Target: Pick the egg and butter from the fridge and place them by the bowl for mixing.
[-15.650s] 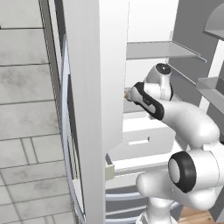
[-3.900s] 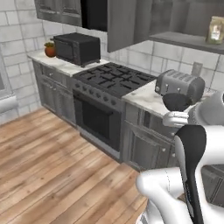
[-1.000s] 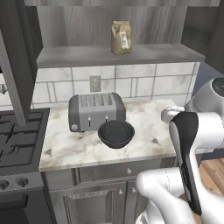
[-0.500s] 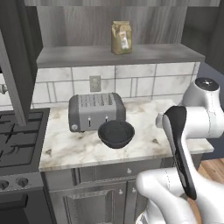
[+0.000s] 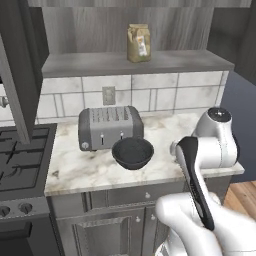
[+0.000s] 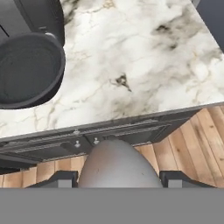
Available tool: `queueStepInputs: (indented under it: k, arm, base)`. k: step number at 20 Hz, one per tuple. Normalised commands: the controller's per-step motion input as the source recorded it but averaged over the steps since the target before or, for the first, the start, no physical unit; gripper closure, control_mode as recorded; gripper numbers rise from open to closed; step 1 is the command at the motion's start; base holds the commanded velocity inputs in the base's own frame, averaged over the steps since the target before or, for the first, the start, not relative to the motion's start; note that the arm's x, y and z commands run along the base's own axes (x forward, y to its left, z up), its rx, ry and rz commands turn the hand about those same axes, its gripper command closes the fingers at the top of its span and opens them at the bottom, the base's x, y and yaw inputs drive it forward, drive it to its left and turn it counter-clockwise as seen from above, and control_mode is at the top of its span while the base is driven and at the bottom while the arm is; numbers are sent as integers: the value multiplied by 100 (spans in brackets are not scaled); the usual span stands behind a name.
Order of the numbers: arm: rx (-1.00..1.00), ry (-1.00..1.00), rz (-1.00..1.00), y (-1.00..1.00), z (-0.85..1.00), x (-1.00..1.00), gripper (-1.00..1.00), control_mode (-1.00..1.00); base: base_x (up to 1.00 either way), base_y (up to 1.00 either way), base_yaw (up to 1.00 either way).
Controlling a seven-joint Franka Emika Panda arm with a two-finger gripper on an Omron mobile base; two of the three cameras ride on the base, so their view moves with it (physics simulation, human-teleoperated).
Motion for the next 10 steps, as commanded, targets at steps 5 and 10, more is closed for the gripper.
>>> queueStepInputs:
  k: [5,10]
  arm:
    - [0,0,0,-18,-4,61,100,-100]
    - [0,0,4,-29,-10,61,100,-100]
  base:
    - [0,0,0]
    - [0,0,0]
